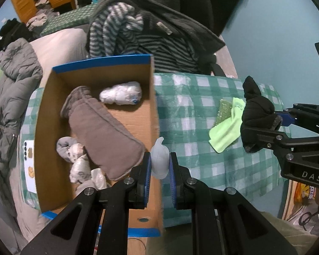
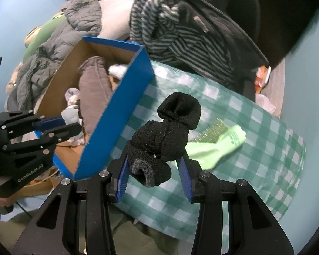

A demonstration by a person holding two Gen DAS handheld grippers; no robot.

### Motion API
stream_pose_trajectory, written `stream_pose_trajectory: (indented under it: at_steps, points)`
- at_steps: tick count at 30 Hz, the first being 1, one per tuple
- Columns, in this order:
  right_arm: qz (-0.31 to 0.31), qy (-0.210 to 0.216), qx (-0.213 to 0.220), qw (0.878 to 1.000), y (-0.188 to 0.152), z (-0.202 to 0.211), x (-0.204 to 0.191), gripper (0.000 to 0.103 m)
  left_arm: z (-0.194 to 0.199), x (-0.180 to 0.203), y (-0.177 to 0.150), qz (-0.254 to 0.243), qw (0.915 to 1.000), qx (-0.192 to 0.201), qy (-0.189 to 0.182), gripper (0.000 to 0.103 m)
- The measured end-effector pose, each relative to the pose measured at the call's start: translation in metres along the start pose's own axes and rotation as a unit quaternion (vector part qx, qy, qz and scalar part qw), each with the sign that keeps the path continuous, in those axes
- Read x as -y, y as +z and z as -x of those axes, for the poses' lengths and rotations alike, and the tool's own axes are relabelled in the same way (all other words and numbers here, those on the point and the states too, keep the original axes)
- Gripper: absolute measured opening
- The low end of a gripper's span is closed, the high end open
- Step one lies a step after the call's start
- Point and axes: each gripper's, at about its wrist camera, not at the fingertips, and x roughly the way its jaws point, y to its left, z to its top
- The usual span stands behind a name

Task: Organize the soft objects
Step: 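Carry the black sock and white piece over the box with both tools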

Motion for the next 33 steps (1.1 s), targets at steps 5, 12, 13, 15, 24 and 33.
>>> stream_pose_trajectory:
  at_steps: [5, 12, 13, 15, 24, 33]
  points:
    - [0.026, 0.005, 0.004, 1.000, 0.014, -0.001, -0.022, 0.042, 0.005, -0.020, -0.004, 0.021, 0.9997, 0.006, 0.008, 0.015]
    - [0.056, 0.014, 0.006, 0.998, 0.033, -0.006, -0.052, 0.042, 0.010, -0.050, -0.008, 0.048, 0.9986, 0.009, 0.021, 0.015]
    - [0.060, 0.016, 0.006, 0.998, 0.036, -0.007, -0.056, 0.042, 0.010, -0.054, -0.009, 0.051, 0.9984, 0.008, 0.022, 0.015]
    - [0.066, 0.020, 0.006, 0.998, 0.041, -0.009, -0.065, 0.042, 0.011, -0.063, -0.011, 0.057, 0.9980, 0.008, 0.027, 0.015]
    - [0.086, 0.039, -0.006, 0.996, 0.069, -0.027, -0.097, 0.042, 0.007, -0.097, -0.012, 0.079, 0.9962, -0.001, 0.036, 0.016]
    - [0.099, 0.047, -0.035, 0.993, 0.088, -0.062, -0.122, 0.042, -0.014, -0.120, -0.007, 0.088, 0.9951, -0.018, 0.042, 0.016]
